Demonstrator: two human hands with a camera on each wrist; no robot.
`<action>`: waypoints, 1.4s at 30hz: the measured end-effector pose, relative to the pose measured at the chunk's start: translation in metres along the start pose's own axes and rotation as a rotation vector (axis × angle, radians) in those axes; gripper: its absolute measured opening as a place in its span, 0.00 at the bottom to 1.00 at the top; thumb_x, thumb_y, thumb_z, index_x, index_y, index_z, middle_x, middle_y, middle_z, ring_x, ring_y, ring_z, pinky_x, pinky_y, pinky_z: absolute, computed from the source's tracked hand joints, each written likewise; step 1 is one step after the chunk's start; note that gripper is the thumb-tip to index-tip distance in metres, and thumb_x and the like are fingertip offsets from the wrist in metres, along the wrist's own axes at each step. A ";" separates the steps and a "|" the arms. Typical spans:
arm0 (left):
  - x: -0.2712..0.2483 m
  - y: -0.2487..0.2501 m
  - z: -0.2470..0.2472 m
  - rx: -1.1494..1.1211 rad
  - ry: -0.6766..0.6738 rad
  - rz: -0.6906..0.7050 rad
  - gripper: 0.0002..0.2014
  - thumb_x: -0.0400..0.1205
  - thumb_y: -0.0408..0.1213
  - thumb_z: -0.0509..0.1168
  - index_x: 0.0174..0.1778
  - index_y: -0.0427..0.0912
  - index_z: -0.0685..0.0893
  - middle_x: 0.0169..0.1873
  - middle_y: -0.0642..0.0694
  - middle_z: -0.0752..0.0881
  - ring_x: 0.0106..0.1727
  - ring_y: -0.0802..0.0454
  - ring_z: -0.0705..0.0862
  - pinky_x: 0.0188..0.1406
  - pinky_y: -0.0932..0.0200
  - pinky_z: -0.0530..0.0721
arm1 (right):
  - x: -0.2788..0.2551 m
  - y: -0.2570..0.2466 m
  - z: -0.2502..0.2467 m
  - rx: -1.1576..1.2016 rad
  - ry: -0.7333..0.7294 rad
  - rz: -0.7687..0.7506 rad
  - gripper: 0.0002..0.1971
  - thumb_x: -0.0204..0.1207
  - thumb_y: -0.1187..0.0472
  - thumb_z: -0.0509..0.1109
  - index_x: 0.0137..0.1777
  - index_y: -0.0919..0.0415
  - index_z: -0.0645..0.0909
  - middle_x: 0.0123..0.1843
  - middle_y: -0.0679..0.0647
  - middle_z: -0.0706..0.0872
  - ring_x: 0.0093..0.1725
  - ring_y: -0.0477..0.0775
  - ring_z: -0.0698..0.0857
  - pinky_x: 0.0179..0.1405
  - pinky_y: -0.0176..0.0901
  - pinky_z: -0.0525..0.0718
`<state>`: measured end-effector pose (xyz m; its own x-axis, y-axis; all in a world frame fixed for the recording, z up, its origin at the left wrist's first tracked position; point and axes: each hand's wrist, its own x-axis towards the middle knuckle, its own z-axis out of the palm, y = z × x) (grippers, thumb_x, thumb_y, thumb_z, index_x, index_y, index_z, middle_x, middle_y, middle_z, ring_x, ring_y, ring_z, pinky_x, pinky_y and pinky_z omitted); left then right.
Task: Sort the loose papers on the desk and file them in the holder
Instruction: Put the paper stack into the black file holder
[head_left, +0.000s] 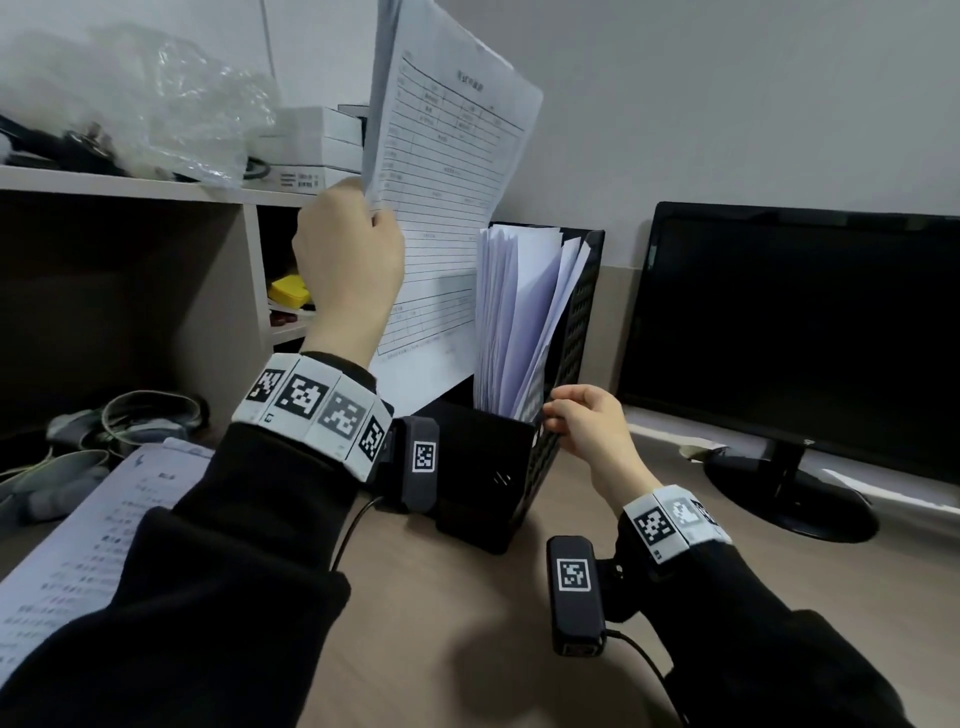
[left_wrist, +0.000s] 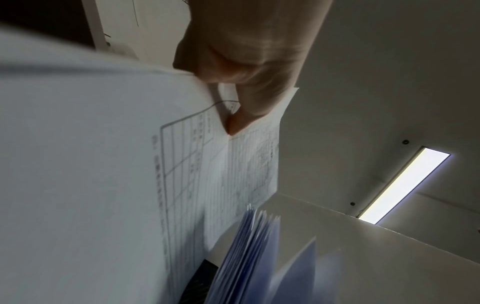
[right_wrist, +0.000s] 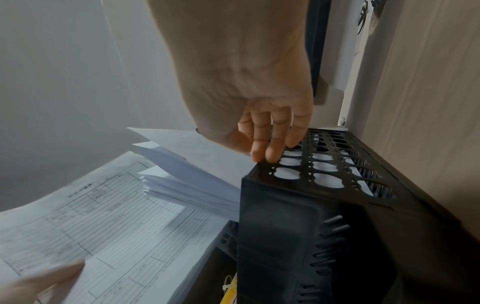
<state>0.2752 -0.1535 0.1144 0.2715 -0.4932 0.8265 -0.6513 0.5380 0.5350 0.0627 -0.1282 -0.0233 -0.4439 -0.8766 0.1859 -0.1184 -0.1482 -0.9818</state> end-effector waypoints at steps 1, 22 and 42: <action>0.000 0.000 0.002 -0.008 0.008 -0.001 0.10 0.82 0.31 0.58 0.34 0.37 0.69 0.43 0.32 0.87 0.43 0.34 0.83 0.32 0.57 0.66 | -0.001 -0.001 0.001 0.000 0.001 -0.004 0.07 0.78 0.71 0.63 0.50 0.61 0.80 0.37 0.53 0.84 0.30 0.46 0.81 0.26 0.30 0.76; -0.017 -0.018 0.091 -0.153 -0.003 -0.136 0.11 0.84 0.31 0.56 0.41 0.31 0.80 0.41 0.35 0.88 0.42 0.41 0.85 0.35 0.58 0.70 | 0.005 0.001 0.002 -0.019 0.003 -0.023 0.07 0.77 0.71 0.65 0.44 0.58 0.80 0.35 0.51 0.83 0.31 0.45 0.81 0.30 0.33 0.76; -0.036 -0.032 0.126 -0.211 -0.348 -0.493 0.11 0.84 0.34 0.59 0.54 0.33 0.85 0.54 0.37 0.87 0.57 0.40 0.84 0.43 0.59 0.73 | 0.012 0.025 0.007 -0.039 0.026 0.001 0.09 0.72 0.67 0.63 0.44 0.55 0.83 0.38 0.52 0.87 0.34 0.48 0.82 0.35 0.39 0.76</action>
<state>0.1964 -0.2392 0.0458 0.2340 -0.8913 0.3884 -0.3459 0.2970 0.8900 0.0604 -0.1452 -0.0457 -0.4669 -0.8645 0.1861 -0.1519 -0.1289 -0.9800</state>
